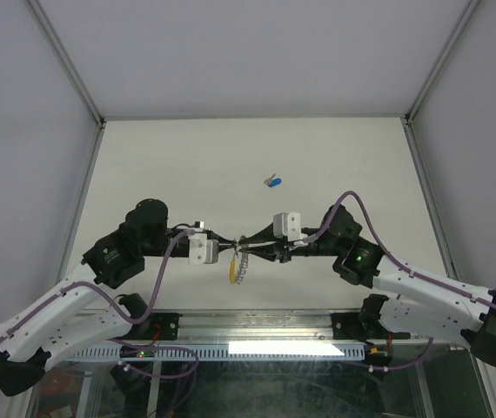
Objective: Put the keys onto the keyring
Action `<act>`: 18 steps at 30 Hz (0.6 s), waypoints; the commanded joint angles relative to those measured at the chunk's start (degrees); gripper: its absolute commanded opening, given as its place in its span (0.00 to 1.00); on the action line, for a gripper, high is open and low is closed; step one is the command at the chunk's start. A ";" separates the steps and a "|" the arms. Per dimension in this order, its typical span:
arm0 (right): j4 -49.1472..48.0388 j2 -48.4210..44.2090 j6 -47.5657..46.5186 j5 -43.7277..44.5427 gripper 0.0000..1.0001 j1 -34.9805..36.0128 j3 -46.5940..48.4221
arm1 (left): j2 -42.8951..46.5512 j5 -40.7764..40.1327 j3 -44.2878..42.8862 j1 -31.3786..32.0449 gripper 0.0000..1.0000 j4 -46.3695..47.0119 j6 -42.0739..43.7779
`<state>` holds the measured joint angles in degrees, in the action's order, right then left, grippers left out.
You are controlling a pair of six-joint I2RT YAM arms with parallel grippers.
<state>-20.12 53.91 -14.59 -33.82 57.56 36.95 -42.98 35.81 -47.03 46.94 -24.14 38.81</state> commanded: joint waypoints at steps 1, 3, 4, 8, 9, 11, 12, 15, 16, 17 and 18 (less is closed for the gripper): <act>5.27 -2.63 -3.21 2.90 0.25 0.15 2.73 | -0.91 -5.96 -5.03 0.35 0.00 -6.95 5.48; 6.92 -2.96 -3.49 4.86 0.29 0.14 3.02 | -1.76 -7.63 -6.63 0.36 0.00 -10.26 7.28; 8.00 -2.89 -3.31 6.23 0.30 0.13 3.46 | -2.36 -8.62 -7.85 0.40 0.00 -12.15 8.16; 12.31 -1.40 -1.82 9.66 0.33 0.10 5.69 | -5.04 -11.43 -11.95 0.35 0.00 -19.11 11.61; 12.49 -0.97 -1.36 10.06 0.33 0.10 5.83 | -5.82 -12.11 -13.00 0.39 0.00 -20.82 12.51; 12.05 -0.17 -0.08 10.89 0.33 0.10 5.79 | -7.81 -13.58 -15.27 0.40 0.00 -24.31 13.99; 11.57 0.18 0.86 11.51 0.34 0.10 5.68 | -8.83 -14.42 -16.55 0.45 0.00 -25.98 14.64; 7.59 1.00 3.95 12.64 0.34 0.10 4.07 | -11.67 -16.91 -20.08 0.72 0.00 -31.11 16.13; 6.17 1.25 4.90 12.67 0.34 0.02 3.50 | -12.40 -17.84 -21.06 1.01 0.00 -32.59 16.47; 5.03 1.65 5.60 12.46 0.34 -0.13 3.08 | -13.07 -19.04 -22.05 1.46 0.00 -33.88 16.55; 4.60 2.09 6.10 12.28 0.34 -0.31 2.88 | -13.75 -20.27 -23.01 2.06 0.00 -35.22 16.52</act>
<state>-9.39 55.13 -13.02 -23.29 57.56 40.14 -55.20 20.75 -64.79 47.31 -52.53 52.47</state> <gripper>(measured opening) 0.338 0.008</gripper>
